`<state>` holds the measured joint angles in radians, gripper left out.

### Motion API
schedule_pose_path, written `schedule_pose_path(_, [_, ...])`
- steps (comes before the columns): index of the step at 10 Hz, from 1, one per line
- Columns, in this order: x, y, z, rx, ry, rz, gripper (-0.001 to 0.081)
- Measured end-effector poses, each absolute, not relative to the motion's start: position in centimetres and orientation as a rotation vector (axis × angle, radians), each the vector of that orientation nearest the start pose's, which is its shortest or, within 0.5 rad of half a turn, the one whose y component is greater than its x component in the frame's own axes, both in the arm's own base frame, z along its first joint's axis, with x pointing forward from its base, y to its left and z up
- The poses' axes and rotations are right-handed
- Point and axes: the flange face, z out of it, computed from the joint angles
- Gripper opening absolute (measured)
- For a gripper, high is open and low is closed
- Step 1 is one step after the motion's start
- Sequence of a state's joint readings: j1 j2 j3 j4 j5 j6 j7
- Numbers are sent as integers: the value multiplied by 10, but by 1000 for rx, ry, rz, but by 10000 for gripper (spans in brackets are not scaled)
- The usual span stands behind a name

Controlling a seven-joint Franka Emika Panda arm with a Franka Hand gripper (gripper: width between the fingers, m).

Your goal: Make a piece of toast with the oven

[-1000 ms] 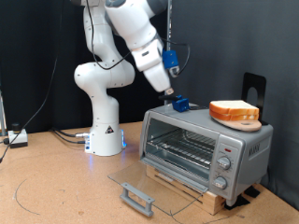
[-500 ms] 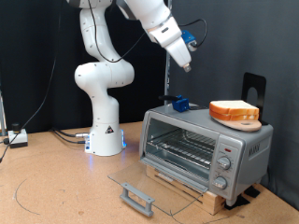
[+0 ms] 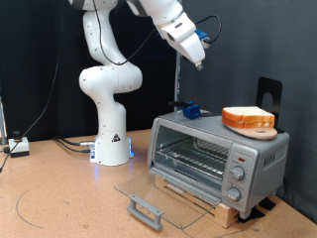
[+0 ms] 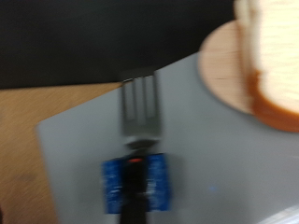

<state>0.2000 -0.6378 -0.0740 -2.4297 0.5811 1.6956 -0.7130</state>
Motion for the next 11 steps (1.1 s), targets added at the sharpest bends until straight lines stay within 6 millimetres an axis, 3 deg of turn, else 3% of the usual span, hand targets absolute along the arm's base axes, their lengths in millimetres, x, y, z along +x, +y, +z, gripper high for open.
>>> schedule_pose_path(3, [311, 94, 538, -2396, -1070, -198, 810])
schedule_pose_path(6, [284, 85, 539, -2454, -1026, -268, 810])
schedule_pose_path(9, [282, 85, 535, -2449, -1040, -276, 810])
schedule_pose_path(11, [285, 95, 514, -2459, -1087, -249, 810])
